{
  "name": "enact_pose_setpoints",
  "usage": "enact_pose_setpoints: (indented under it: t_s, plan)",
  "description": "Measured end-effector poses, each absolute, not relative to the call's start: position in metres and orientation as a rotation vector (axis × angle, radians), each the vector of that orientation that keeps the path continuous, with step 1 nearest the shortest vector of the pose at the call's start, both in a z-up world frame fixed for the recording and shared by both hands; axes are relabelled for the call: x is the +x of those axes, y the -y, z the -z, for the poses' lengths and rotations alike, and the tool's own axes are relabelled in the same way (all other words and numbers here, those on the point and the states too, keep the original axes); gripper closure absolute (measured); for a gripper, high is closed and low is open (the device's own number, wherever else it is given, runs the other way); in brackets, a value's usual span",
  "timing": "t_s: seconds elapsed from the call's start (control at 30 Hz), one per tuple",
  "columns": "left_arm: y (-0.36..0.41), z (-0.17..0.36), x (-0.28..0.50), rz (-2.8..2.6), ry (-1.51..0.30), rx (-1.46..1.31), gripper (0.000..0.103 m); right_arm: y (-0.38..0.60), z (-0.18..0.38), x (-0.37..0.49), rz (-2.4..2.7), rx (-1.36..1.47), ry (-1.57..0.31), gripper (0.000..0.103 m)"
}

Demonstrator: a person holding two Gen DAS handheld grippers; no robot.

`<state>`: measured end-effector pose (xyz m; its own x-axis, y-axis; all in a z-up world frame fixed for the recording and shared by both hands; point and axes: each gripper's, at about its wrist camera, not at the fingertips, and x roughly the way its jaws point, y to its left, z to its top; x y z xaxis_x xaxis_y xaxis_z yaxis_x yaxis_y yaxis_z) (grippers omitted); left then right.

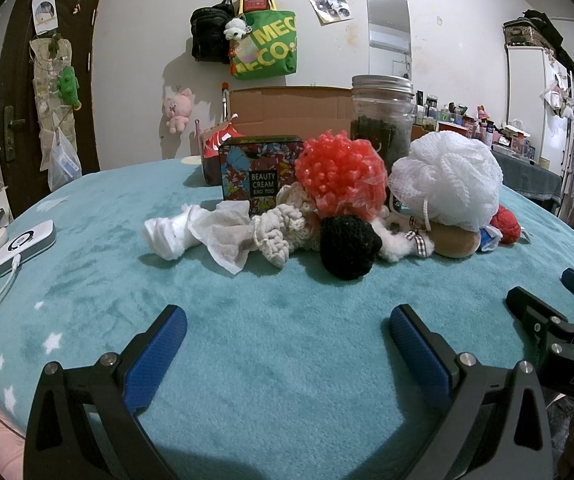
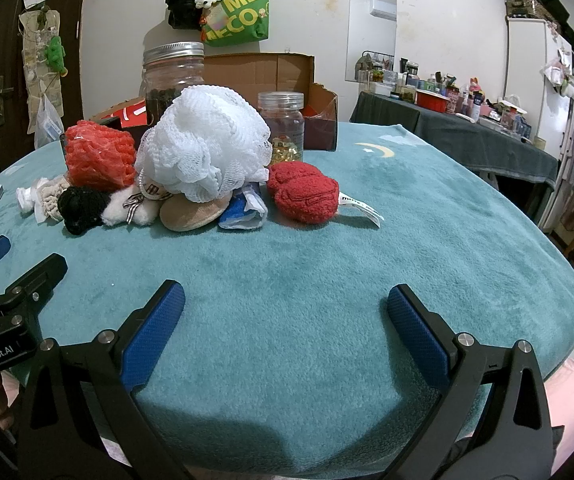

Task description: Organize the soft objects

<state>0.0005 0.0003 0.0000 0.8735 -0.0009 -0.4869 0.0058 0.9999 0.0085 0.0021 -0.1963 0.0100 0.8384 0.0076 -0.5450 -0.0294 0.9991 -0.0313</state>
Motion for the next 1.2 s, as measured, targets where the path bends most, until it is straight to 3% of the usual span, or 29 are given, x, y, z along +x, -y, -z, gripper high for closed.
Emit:
enact_pose_setpoints:
  t_s: [1.2]
  plan:
    - [0.001,-0.008,0.007,0.068,-0.549,-0.001,0.000,0.196,-0.005,0.004,-0.032,-0.033,-0.600,0.000]
